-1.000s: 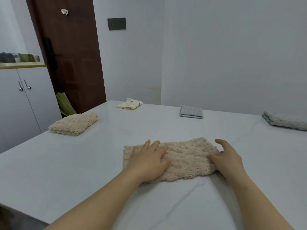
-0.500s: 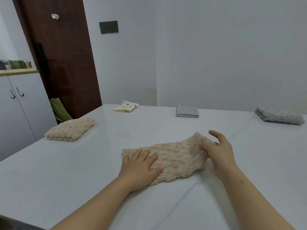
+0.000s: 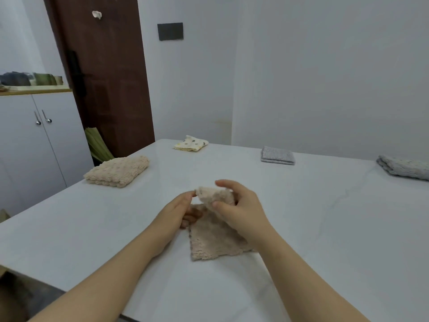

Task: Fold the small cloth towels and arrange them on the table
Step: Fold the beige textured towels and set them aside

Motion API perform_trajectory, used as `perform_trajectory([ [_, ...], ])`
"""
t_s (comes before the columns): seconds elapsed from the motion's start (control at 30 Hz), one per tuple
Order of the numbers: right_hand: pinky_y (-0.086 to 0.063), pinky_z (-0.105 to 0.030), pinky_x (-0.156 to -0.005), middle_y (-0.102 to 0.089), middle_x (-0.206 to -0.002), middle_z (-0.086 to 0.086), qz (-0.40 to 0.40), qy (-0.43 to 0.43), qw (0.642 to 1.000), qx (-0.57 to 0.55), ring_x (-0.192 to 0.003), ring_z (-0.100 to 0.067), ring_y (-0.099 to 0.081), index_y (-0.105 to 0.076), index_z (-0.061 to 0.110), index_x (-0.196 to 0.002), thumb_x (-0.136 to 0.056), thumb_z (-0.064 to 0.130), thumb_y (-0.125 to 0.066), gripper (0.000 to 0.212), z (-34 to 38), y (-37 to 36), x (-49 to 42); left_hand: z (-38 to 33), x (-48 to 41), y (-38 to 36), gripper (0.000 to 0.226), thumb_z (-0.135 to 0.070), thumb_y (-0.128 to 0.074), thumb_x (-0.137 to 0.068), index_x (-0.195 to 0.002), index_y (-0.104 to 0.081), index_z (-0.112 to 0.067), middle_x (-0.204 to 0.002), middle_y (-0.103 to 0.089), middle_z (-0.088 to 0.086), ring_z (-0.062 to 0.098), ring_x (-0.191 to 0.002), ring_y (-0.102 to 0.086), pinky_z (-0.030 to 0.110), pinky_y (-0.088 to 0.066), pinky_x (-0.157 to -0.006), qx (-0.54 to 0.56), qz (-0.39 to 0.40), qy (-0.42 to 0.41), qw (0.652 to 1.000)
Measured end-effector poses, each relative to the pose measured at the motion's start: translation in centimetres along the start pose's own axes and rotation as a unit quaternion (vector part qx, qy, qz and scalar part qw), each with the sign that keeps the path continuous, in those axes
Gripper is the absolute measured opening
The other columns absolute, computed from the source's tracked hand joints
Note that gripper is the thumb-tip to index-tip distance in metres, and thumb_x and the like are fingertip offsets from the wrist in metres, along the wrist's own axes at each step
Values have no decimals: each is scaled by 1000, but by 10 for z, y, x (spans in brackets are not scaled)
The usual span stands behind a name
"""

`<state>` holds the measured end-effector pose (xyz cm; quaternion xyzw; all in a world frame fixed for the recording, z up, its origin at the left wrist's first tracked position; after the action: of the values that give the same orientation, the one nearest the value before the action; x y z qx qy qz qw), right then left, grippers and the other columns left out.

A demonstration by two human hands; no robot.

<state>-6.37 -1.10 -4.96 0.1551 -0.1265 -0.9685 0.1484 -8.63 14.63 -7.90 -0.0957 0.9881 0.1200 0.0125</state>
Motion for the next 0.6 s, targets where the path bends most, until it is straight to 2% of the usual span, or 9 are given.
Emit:
perform_trajectory([
  [0.07, -43, -12, -62, -61, -75, 13, 99, -17, 995, 23, -64, 5, -57, -59, 37, -103, -78, 15, -66, 34, -1, -6, 7, -4, 0, -1, 39, -42, -22, -99, -127, -48, -32, -85, -65, 6, 9, -65, -56, 19, -40, -59, -23, 18, 3, 1000],
  [0.13, -44, -12, -62, -67, -72, 10, 148, -21, 989, 24, -63, 6, -58, -59, 40, -95, -80, 17, -66, 28, -1, -3, 12, -3, -1, -1, 41, -48, -24, -96, -132, -41, -38, -115, -61, 17, 23, -99, -62, 24, -46, -72, -40, 9, -7, 999],
  [0.17, -46, -14, -65, -70, -74, 9, 134, -16, 991, 6, -67, 4, -59, -60, 39, -93, -82, 18, -66, 24, -2, 1, 13, -1, 0, 0, 38, -46, -31, -95, -131, -43, -38, -123, -58, 15, 25, -111, -57, 27, -47, -80, -36, 6, -10, 999],
  [0.2, -48, -15, -68, -72, -78, 6, 93, -10, 995, -27, -71, 1, -61, -63, 37, -91, -82, 19, -66, 20, -3, 7, 13, 1, 1, -1, 32, -41, -39, -95, -125, -50, -37, -118, -62, 9, 22, -109, -58, 26, -46, -83, -28, 5, -11, 1000],
  [0.27, -47, -13, -69, -72, -79, 3, -28, 5, 998, -56, -71, 1, -61, -66, 31, -85, -84, 18, -64, 13, -10, 20, 14, 3, 3, -4, 15, -27, -55, -91, -98, -66, -33, -96, -68, -7, 13, -96, -61, 21, -45, -79, -42, -8, -15, 999],
  [0.33, -43, -6, -63, -69, -78, 10, -117, -8, 993, 24, -68, 3, -58, -65, 29, -78, -85, 17, -61, 14, -23, 30, 17, 8, 1, -7, 17, -21, -61, -86, -78, -69, -33, -89, -69, -14, 9, -94, -61, 21, -44, -81, -65, -40, -13, 997],
  [0.4, -42, -9, -62, -67, -84, 13, -124, -56, 985, 108, -72, -2, -58, -65, 26, -81, -85, 20, -59, 9, -37, 33, 20, 8, 2, -8, 17, -20, -64, -84, -73, -69, -32, -84, -67, -14, 6, -88, -59, 18, -42, -75, -80, -63, -10, 995],
  [0.5, -45, -24, -77, -64, -98, 6, -89, -80, 976, 179, -89, -12, -59, -64, 22, -100, -84, 25, -58, 18, -47, 32, 21, 6, 5, -10, 16, -17, -65, -81, -70, -65, -28, -76, -59, -10, 6, -74, -53, 14, -38, -64, -157, -74, -18, 985],
  [0.6, -42, -27, -82, -58, -99, 8, -69, -78, 977, 188, -93, -12, -56, -59, 26, -110, -83, 26, -59, 26, -43, 31, 24, 2, 1, -6, 22, -4, -58, -82, -69, -61, -22, -87, -63, 0, 14, -81, -54, 15, -37, -61, -132, -101, 37, 985],
])
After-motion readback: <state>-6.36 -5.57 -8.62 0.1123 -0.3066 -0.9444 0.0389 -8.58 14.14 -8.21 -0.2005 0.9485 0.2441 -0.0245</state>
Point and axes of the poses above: each hand's wrist, its own x-axis away from the middle knuckle, its own y-axis out of the back of the hand, z = x × y, the point moved 1 cm from there along -x, towards the middle knuckle
